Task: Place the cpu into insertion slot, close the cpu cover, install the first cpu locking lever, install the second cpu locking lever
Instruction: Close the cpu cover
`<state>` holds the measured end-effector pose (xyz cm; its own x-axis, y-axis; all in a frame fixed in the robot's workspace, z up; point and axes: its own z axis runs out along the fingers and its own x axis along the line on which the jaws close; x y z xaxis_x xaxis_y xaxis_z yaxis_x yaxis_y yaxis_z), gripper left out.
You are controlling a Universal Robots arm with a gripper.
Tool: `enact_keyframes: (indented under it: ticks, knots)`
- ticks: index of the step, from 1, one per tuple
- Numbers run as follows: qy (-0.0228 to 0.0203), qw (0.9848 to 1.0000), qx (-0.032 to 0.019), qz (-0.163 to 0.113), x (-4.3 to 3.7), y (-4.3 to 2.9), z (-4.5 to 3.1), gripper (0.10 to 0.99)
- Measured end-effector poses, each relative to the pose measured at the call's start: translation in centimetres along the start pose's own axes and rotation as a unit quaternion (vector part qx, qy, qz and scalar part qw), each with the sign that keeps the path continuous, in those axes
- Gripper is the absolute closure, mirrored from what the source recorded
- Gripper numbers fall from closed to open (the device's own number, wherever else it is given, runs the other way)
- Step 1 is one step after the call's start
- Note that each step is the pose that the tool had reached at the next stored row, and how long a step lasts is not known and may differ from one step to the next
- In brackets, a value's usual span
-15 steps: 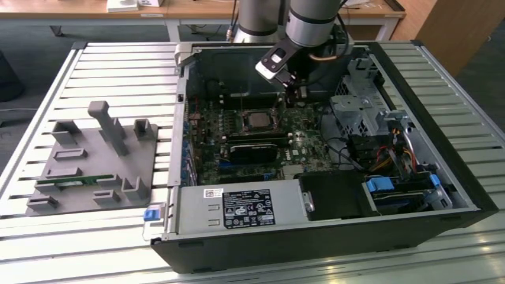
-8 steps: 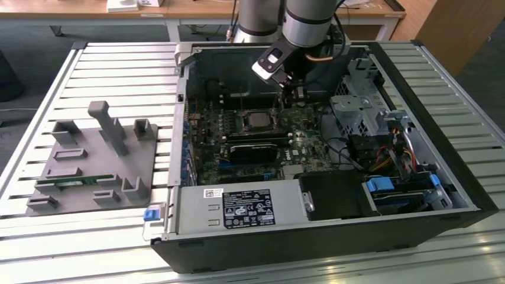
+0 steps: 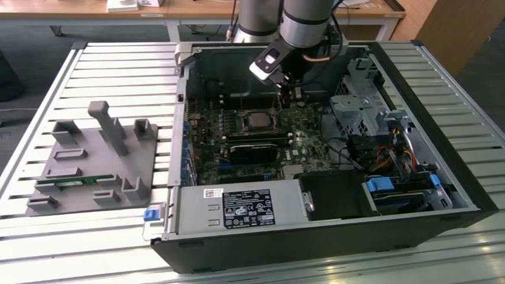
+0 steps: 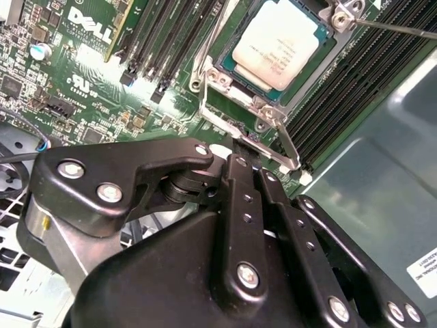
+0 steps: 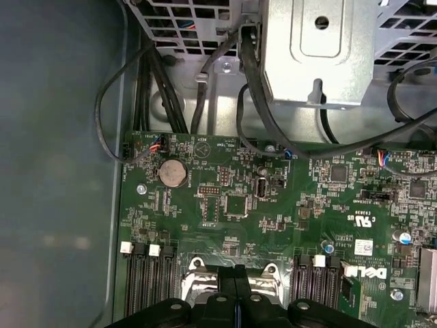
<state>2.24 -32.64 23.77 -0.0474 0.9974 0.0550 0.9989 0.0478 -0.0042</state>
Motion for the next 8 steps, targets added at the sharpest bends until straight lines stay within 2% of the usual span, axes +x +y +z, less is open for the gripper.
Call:
enact_keyframes:
  ticks: [8]
  knots:
    - [0.0, 1.0, 0.0, 0.0, 0.01, -0.21, 0.1, 0.98]
